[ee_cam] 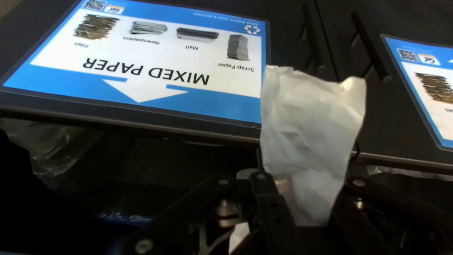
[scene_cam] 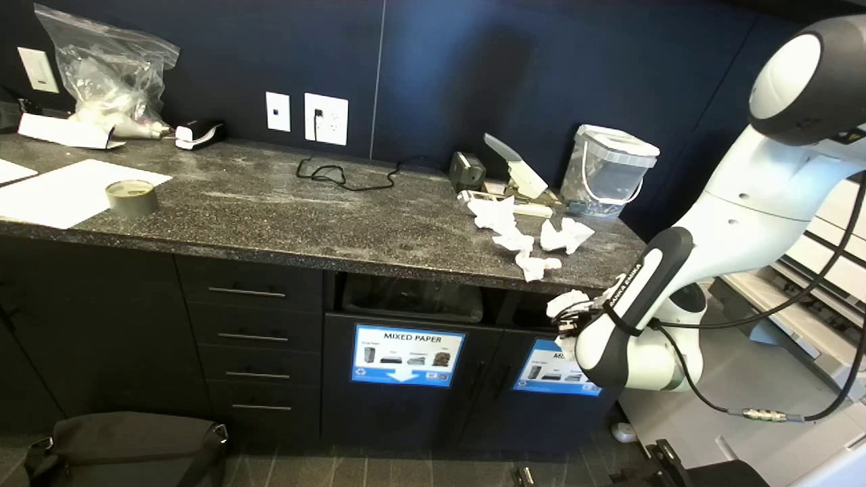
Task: Remove all the paper trash from the base top and put them in the mixed paper bin on the right
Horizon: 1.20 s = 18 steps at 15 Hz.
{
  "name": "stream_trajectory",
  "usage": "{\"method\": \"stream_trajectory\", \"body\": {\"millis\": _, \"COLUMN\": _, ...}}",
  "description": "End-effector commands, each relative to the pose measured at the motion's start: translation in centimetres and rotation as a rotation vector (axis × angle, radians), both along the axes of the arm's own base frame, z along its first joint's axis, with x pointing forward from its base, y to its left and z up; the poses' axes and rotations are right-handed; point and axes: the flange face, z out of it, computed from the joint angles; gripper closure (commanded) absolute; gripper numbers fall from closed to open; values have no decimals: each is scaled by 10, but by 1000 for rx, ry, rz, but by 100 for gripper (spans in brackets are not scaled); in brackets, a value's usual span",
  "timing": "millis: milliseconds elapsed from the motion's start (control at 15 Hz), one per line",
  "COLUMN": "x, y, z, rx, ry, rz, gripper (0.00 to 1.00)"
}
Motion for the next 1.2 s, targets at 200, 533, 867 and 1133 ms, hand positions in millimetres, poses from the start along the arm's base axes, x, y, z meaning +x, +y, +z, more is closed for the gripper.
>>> {"method": "stream_trajectory", "body": {"millis": 200, "x": 23, "y": 0, "z": -32, "rx": -72, "ry": -152, "rz": 34, "gripper": 87}}
{"method": "stream_trajectory", "body": {"millis": 533, "x": 37, "y": -4, "z": -52, "rx": -88, "ry": -226, "rz": 6, "gripper": 86}}
{"method": "stream_trajectory", "body": {"millis": 867, "x": 47, "y": -11, "z": -71, "rx": -77, "ry": -309, "rz": -60, "gripper": 87}}
{"method": "stream_trajectory", "body": {"millis": 1133, "x": 59, "y": -14, "z": -82, "rx": -78, "ry": -357, "rz": -80, "gripper": 87}}
